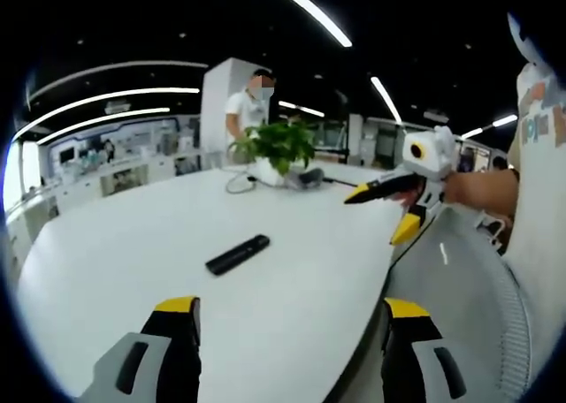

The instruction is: Press the specified remote control buttons in sequence, fully releasing each button before pressing the next.

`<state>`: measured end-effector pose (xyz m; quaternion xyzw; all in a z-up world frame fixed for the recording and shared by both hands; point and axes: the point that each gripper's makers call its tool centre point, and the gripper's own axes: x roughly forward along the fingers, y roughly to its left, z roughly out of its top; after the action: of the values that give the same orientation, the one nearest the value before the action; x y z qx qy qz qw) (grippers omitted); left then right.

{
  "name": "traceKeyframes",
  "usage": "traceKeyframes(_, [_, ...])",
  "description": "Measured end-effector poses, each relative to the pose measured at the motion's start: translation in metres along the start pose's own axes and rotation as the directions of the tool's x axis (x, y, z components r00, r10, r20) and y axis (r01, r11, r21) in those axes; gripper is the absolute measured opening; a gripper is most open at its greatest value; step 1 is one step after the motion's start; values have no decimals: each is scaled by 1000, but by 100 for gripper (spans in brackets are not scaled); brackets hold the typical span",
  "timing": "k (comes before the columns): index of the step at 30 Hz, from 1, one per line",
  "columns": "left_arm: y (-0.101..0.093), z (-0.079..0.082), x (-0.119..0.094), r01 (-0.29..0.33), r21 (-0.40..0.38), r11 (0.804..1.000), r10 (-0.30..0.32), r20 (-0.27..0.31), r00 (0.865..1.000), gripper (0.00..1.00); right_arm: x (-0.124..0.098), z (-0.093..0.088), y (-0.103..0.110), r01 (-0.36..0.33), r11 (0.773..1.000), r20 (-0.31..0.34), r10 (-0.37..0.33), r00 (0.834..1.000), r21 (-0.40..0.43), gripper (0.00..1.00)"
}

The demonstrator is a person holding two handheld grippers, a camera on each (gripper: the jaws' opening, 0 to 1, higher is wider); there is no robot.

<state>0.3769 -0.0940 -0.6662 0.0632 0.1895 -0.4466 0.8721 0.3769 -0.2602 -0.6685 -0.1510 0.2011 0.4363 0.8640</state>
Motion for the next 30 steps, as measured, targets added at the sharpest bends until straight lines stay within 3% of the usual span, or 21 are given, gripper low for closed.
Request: traceKeyframes(30, [-2,-2,0,11,5,1000,-11,-13,1000,86,0,3,1,3,1000,-2,-3,1000,-7,71])
